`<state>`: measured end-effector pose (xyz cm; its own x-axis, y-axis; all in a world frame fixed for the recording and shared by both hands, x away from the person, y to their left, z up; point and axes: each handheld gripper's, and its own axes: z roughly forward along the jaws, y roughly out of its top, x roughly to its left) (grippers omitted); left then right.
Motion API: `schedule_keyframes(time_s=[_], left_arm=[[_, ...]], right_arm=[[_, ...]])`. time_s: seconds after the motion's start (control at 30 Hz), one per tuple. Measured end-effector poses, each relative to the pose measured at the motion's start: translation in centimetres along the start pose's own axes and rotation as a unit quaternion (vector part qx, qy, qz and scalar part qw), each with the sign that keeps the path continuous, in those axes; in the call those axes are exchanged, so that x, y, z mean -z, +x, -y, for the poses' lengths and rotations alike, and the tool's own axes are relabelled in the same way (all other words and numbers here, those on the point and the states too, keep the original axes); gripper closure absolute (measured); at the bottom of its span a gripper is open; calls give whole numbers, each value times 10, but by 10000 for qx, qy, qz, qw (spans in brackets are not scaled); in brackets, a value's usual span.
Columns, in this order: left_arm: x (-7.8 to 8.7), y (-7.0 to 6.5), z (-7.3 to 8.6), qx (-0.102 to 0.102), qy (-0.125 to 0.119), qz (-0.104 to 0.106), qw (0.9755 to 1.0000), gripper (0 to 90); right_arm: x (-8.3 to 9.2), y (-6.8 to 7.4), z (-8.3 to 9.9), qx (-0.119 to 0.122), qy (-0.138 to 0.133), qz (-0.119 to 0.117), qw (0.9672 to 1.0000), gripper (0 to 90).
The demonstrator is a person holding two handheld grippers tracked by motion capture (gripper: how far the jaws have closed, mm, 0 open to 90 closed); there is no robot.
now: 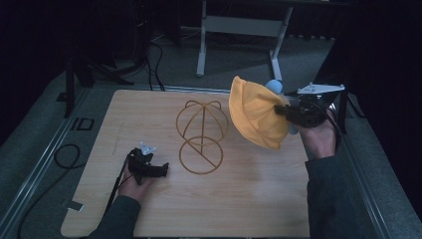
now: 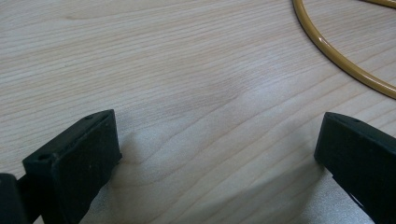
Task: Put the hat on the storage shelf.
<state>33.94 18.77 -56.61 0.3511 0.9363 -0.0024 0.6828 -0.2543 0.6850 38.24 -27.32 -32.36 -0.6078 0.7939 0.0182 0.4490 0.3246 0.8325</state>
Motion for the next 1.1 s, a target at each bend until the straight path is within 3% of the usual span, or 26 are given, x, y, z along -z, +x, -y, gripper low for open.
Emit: schedule_keyframes(time_s=[0.3,0.7,1.1], left_arm=[[0,0,0,0,-1,-1,10000,1],[0,0,0,1,-2,-1,10000,1],[0,0,0,0,-1,-2,10000,1]], right_arm=[[5,10,-7,177,-93,-191,9996,845],[10,22,-17,325,-226,-642,9972,845],[5,33,-24,450,-206,-811,9955,845]])
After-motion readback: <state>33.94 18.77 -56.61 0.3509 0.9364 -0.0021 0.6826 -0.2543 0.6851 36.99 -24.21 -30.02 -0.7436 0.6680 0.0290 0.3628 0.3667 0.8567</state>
